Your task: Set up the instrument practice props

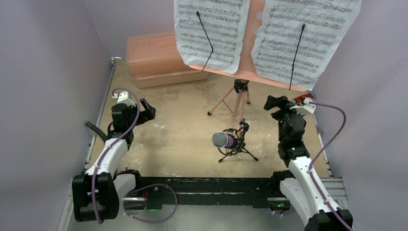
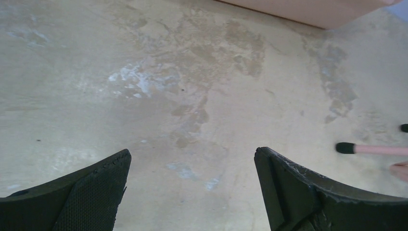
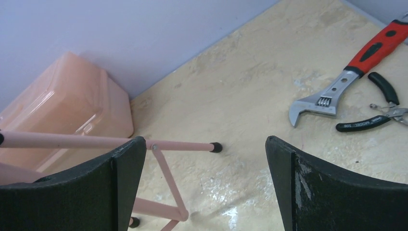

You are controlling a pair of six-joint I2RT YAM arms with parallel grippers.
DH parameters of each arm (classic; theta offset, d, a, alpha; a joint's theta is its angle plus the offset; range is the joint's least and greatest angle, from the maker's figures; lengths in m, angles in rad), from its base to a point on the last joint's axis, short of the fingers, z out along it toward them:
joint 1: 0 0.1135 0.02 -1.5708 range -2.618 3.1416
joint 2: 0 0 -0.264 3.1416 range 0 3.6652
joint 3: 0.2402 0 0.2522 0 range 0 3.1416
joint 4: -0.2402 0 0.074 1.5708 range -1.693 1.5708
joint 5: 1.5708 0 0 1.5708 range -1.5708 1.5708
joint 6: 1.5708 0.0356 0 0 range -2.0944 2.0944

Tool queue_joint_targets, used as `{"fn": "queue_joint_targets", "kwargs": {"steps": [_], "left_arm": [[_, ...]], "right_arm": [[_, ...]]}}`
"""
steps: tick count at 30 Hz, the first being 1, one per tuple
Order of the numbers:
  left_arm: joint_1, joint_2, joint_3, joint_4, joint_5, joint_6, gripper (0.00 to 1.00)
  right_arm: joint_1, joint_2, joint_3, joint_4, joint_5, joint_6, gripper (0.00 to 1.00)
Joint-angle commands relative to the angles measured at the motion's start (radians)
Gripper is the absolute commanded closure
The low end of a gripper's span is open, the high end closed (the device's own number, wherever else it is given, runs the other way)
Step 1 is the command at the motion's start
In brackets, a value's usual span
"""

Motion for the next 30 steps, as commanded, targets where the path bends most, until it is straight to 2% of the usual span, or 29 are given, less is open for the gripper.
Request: {"fn": "queue_joint_targets", "kwargs": {"steps": [1, 4, 8, 11, 14, 15, 18, 22, 24, 25, 26, 29, 30], "left_arm": [[0.010, 0.016, 0.026, 0.041, -0.086, 0.239, 0.00], [0.017, -0.002, -0.025, 0.084, -0.142, 0.322, 0.00], [0.022, 0.007, -0.150, 0.299, -0.153, 0.330, 0.00], [0.023, 0.053, -0.256, 0.561, -0.142, 0.296, 0.00], [0.023, 0.144, -0.315, 0.767, -0.161, 0.284, 0.00], [0.023, 0.175, -0.300, 0.775, -0.169, 0.294, 0.00], [0.024, 0.302, -0.288, 0.940, -0.158, 0.293, 0.00], [0.023, 0.487, -0.214, 1.078, -0.089, 0.328, 0.01], [0.023, 0.569, -0.179, 1.112, -0.035, 0.342, 0.05], [0.012, 0.577, -0.156, 1.071, 0.009, 0.379, 0.08], [-0.009, 0.578, -0.139, 1.038, -0.022, 0.398, 0.08], [-0.020, 0.583, -0.133, 1.030, -0.042, 0.403, 0.02], [-0.020, 0.581, -0.134, 1.030, -0.042, 0.403, 0.01]], "right_arm": [[-0.029, -0.020, -0.029, 0.068, 0.030, -0.021, 0.04], [-0.031, -0.046, -0.098, 0.093, 0.092, -0.091, 0.04], [-0.030, -0.039, -0.191, 0.156, 0.185, -0.279, 0.03], [-0.030, -0.022, -0.295, 0.315, 0.164, -0.436, 0.02], [-0.032, 0.035, -0.369, 0.528, 0.120, -0.470, 0.02], [-0.032, 0.068, -0.358, 0.535, 0.090, -0.481, 0.02], [-0.034, 0.200, -0.356, 0.701, 0.045, -0.513, 0.02], [-0.046, 0.424, -0.348, 0.972, 0.025, -0.488, 0.02], [-0.049, 0.536, -0.328, 1.113, 0.012, -0.494, 0.02], [-0.048, 0.591, -0.308, 1.148, 0.004, -0.504, 0.02], [-0.052, 0.646, -0.289, 1.179, -0.013, -0.501, 0.02], [-0.056, 0.855, -0.257, 1.362, -0.023, -0.530, 0.02], [-0.057, 0.878, -0.236, 1.356, -0.036, -0.549, 0.02]]}}
